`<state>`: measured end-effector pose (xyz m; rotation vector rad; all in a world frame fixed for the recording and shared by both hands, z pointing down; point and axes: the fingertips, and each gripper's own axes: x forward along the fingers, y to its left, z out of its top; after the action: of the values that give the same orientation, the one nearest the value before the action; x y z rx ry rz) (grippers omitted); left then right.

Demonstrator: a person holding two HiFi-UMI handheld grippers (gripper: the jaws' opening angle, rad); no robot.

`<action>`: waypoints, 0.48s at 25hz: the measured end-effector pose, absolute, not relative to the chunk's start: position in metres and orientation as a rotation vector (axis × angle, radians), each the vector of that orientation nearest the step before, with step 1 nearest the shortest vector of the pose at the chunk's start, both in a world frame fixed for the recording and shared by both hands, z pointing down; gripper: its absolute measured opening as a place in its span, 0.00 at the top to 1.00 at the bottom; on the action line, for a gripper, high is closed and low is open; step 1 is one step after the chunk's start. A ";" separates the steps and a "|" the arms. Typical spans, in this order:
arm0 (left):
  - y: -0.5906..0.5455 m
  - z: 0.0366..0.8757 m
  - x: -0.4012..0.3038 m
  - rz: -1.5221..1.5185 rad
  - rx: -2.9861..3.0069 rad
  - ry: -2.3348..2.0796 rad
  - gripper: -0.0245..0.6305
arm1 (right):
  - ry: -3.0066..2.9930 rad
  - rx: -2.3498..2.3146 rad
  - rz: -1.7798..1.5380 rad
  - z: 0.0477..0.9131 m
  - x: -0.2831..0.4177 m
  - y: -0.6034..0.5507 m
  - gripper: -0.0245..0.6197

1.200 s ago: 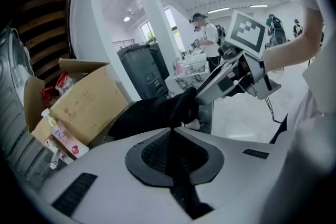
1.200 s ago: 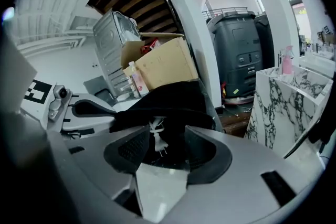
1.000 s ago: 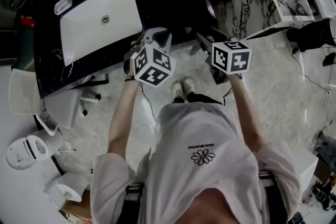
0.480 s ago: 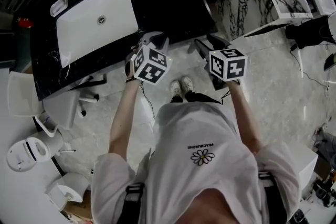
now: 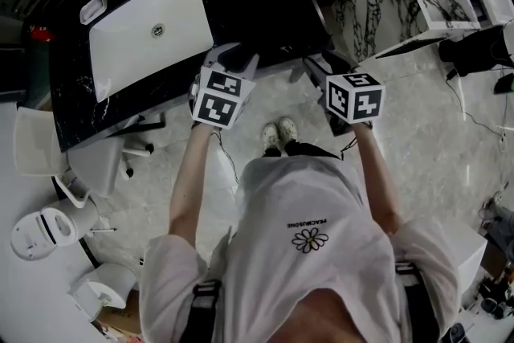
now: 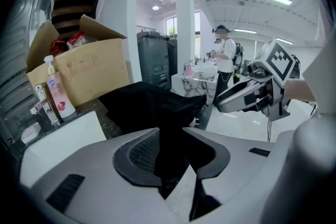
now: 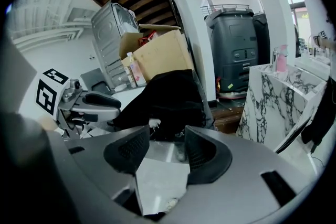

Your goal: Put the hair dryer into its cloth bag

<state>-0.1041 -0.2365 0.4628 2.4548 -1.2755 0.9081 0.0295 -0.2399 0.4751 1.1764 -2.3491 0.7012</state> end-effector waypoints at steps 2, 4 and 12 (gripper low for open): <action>-0.240 0.444 -0.104 0.866 2.479 -1.294 0.78 | -2.380 1.189 0.652 0.458 0.029 -0.249 0.66; -0.243 0.419 -0.100 0.815 2.523 -1.306 0.78 | -2.421 1.207 0.584 0.434 0.028 -0.261 0.66; -0.257 0.284 -0.096 0.305 2.683 -1.600 0.86 | -2.658 1.354 0.264 0.302 0.014 -0.296 0.66</action>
<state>-0.0958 -0.2571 0.2838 2.6832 -1.6000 0.3055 0.0144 -0.2960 0.3017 1.3541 -2.6575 0.2638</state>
